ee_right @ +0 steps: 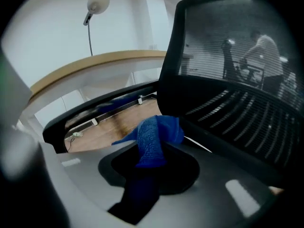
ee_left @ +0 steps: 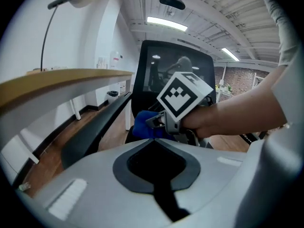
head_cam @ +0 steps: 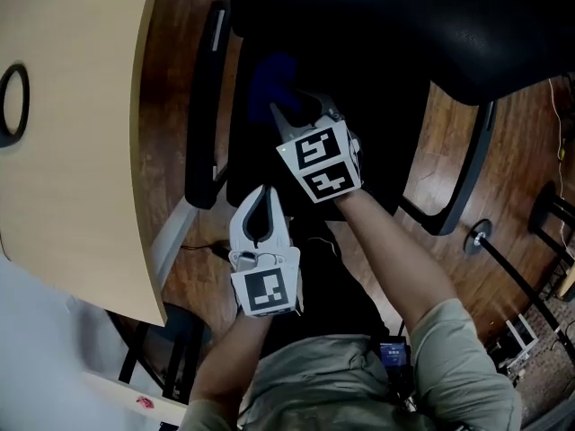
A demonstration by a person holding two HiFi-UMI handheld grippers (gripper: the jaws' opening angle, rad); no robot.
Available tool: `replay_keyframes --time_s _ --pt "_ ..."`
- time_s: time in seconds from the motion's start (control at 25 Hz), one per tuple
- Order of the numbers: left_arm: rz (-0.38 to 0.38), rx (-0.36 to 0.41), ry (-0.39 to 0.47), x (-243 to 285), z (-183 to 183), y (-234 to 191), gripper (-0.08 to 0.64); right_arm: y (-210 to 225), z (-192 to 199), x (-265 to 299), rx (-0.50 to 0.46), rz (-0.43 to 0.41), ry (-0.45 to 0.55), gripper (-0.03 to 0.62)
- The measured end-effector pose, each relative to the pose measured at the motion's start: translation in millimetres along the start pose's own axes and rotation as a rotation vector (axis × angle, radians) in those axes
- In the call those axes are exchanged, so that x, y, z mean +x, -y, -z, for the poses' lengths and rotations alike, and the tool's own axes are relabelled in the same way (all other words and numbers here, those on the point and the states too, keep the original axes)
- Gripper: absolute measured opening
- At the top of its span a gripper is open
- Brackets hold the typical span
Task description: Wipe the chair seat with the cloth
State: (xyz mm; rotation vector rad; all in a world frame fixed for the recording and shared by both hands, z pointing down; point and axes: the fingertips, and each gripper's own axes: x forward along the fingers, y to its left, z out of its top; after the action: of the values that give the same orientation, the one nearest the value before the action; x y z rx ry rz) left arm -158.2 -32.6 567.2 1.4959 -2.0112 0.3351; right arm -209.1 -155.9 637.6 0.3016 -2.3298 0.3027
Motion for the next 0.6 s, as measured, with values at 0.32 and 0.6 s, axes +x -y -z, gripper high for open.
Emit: replay_keyframes --time_s 0.32,0.6 --pt "-0.011 -0.037 -0.045 15.9 41.4 -25.4 0.005 -6.4 5.0 96.5 -0.113 -0.034 -0.046 0.095" --pt "0.020 0.000 -0.095 27.3 54.2 -30.2 0.005 8.0 7.7 127.7 -0.081 -0.001 -0.053 0.095"
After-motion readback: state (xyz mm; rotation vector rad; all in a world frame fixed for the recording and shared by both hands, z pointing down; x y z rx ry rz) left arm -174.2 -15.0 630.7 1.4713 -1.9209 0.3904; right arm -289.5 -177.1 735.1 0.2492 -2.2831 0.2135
